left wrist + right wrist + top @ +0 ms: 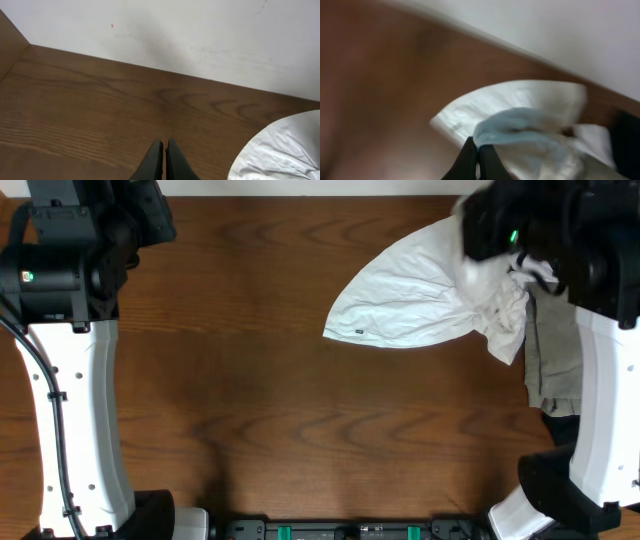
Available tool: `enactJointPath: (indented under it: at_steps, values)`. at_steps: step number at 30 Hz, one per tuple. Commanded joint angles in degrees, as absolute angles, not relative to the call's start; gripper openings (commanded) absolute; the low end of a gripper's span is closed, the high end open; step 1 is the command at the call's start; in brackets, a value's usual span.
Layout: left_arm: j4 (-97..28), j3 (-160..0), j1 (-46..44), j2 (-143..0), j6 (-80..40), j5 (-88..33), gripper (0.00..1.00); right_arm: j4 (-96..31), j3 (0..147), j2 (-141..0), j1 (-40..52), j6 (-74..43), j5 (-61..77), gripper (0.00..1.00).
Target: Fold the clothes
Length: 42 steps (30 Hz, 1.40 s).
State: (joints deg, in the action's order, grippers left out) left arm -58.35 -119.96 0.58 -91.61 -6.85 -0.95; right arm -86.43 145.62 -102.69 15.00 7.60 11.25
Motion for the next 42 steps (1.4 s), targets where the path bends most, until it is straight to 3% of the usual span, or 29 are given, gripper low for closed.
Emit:
enactJointPath:
  at_steps: [1, 8, 18, 23, 35, 42]
  values:
    - [-58.5, -119.9, 0.5, -91.3, -6.9, -1.1, 0.06, -90.6, 145.8, -100.4, 16.6, 20.5, 28.1, 0.01]
    - [-58.2, -119.9, 0.5, -91.4, -6.9, -1.1, 0.06, -94.0, 145.8, -90.2, 16.4, 23.2, 25.8, 0.01]
    - [-57.7, -119.9, 0.5, -91.4, -7.8, -4.5, 0.06, -87.5, 145.8, -77.4, 13.5, 12.9, 8.8, 0.01]
    - [-56.0, -119.9, -1.6, -93.5, -7.5, -18.2, 0.06, -90.3, 145.8, -79.9, 13.5, 12.3, 7.1, 0.01]
    - [-56.4, -119.9, -12.1, -108.7, -4.4, -31.8, 0.06, -93.6, 145.8, -90.8, 13.5, 12.4, 7.4, 0.01]
    - [-58.1, -119.9, -16.9, -116.4, -1.3, -37.1, 0.05, -92.8, 145.8, -91.4, 13.5, 3.1, -13.1, 0.01]
